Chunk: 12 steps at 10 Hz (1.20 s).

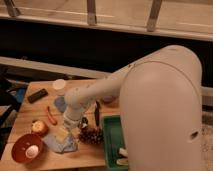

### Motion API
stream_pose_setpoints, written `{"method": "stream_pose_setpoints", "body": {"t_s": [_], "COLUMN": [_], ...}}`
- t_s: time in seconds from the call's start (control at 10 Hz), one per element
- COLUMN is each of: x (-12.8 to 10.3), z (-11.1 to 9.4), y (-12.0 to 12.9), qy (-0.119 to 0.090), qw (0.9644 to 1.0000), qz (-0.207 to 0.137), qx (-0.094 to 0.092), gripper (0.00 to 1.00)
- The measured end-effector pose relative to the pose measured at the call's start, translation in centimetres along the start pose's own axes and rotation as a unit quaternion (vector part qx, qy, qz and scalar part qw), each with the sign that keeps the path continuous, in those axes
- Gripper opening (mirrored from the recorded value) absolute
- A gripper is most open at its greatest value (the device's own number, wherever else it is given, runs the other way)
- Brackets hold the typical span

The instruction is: Wipe red bowl with towel

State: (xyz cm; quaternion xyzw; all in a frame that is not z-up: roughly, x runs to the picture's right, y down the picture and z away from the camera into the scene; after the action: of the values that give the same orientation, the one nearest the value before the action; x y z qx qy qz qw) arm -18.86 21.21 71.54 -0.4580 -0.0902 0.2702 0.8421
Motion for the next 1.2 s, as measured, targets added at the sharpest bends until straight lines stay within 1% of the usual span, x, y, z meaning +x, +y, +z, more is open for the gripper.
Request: {"method": "stream_pose_setpoints", "body": {"t_s": [0.3,0.4,0.5,0.6,0.7,0.9,1.1,1.2], "x": [-1.3,-1.4,-1.3,-0.9,0.1,2.6,3.2,3.3], "z": [1.3,2.0,3.2,3.8,4.5,4.7,5.0,5.2], "y": [0.6,0.7,0.7,0.3,-0.5,-2.3,-3.0,-3.1], "qy": [0.002,0.008,0.015,0.017,0.014,-0.004,-0.013,-0.016], "qw": [0.9998,0.9996,0.9992,0.9992,0.9994,0.9999,0.9998,0.9997], "qz": [-0.018,-0.023,-0.030,-0.029,-0.022,0.001,0.012,0.016], "qx": [-0.012,-0.015,-0.021,-0.023,-0.022,-0.013,-0.008,-0.007], "gripper": [0.69,0.69,0.69,0.69,0.69,0.69,0.68,0.64]}}
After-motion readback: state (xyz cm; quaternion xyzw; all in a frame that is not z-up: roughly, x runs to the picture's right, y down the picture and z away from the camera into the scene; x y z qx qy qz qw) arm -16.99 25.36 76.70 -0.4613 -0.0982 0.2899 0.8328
